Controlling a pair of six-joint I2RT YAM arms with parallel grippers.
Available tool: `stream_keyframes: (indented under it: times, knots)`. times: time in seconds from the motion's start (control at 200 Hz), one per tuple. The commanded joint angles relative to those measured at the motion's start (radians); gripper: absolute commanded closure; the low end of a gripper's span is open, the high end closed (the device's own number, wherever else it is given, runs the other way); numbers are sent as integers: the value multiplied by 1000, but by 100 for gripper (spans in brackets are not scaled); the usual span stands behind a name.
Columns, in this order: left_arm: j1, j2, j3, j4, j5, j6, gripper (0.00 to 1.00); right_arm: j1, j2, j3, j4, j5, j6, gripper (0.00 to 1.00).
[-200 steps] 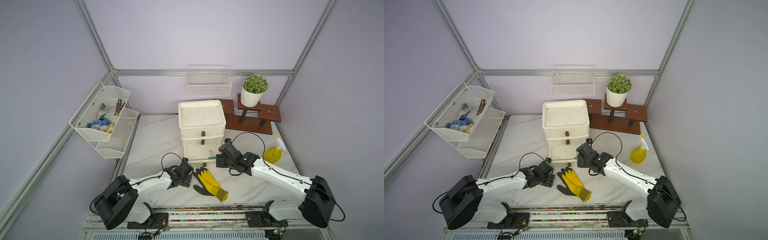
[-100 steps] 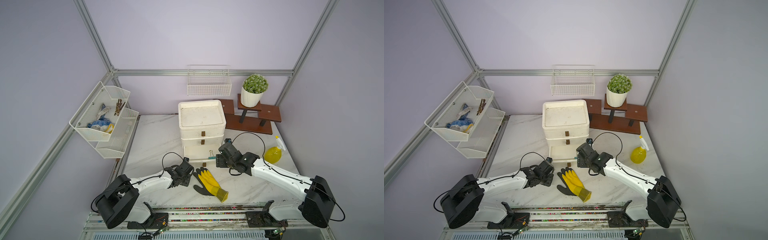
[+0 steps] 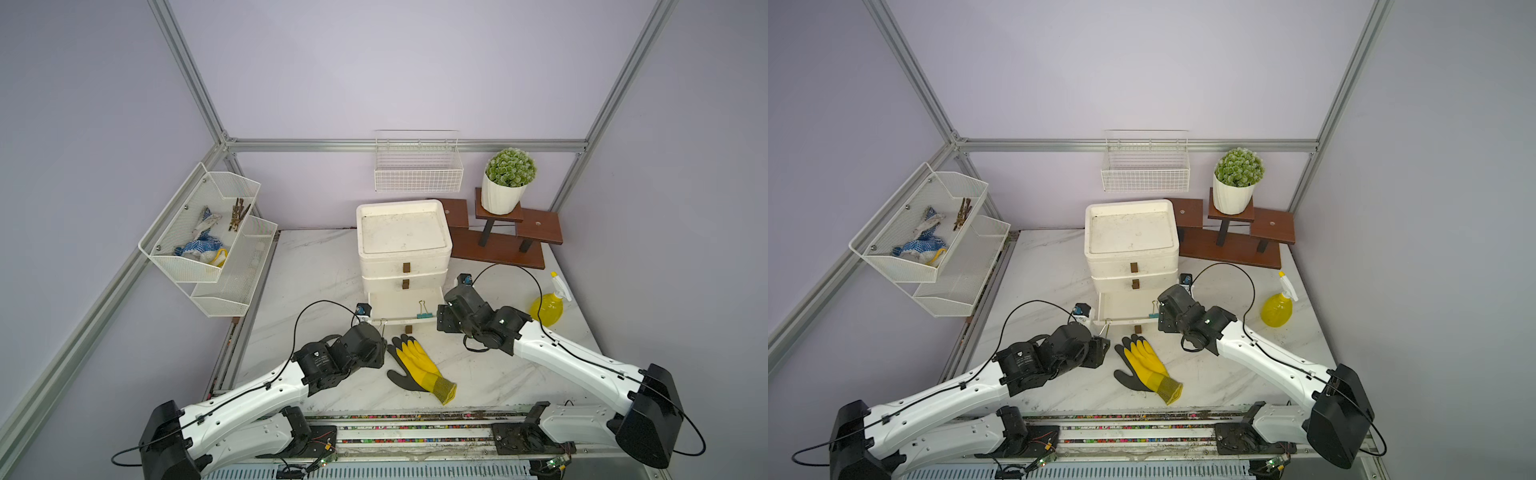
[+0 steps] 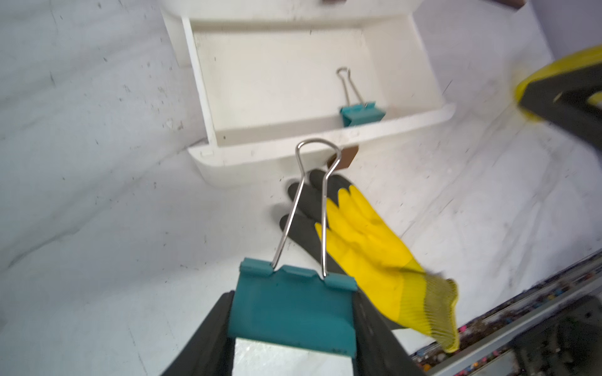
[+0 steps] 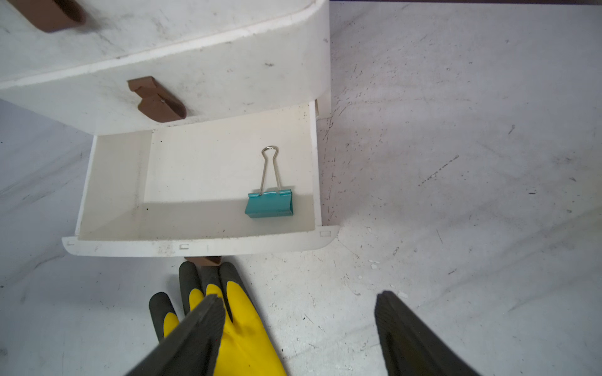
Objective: Put the binder clips in the drawer according to color
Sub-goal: Pick up the binder clip at the center of the board, then place the binder clip in the drawer.
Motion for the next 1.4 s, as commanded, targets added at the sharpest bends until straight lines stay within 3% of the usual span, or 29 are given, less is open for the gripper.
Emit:
stream_keyframes:
  times: [0.0,0.125,0.28,0.595,0.96,1.095,1.21,1.305,1.395]
  knots:
    - [-1,71,92,93,-105,-58,63,2,-25,-15,-21,36,11,21]
    - [34,250,188,178,-97,-65,64,2,-42,-13,-36,42,15,21]
    - [67,465,319,117,-143,-122,65,3,-67,-18,-49,54,12,21]
    - [92,657,411,55,-126,-135,61,2,-70,-24,-56,51,17,21]
    - [105,749,429,97,-123,-112,54,3,-49,-30,-53,25,23,21]
    - [103,761,456,57,-120,-127,26,3,-42,-45,-46,16,25,21]
    - [82,713,459,44,-163,-142,14,2,-38,-63,-34,-4,33,21]
    - [44,644,453,39,-190,-173,13,2,-43,-71,-30,-11,39,21]
    - [-3,575,405,52,-168,-270,18,3,-54,-71,-30,2,41,21]
